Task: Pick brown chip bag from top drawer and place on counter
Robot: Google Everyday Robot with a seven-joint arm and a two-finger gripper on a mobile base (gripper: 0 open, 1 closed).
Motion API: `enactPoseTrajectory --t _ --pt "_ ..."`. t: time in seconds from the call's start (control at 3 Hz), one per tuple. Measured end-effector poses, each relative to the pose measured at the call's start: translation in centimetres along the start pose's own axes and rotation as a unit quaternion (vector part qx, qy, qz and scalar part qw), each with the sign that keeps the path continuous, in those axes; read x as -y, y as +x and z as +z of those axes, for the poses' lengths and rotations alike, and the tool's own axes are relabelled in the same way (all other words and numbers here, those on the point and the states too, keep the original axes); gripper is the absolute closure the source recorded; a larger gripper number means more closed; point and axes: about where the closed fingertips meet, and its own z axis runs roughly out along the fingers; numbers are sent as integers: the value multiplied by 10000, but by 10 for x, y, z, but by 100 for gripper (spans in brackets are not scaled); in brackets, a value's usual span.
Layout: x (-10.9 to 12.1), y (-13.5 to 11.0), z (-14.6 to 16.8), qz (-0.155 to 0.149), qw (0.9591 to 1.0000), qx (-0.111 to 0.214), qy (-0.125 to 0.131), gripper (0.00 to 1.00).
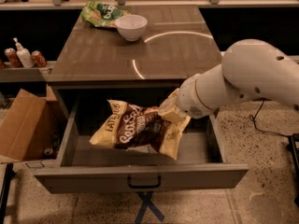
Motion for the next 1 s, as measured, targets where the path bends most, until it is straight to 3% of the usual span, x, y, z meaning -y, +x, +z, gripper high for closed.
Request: enactPoseTrajectory --t 0.33,0.67,1.0 --pt "11 -25 -41 -270 9983 322 401 100" --pt "22 -63 -103 -730 9905 643 968 100" --pt "30 -86 -137 -1044 9832 804 1262 100"
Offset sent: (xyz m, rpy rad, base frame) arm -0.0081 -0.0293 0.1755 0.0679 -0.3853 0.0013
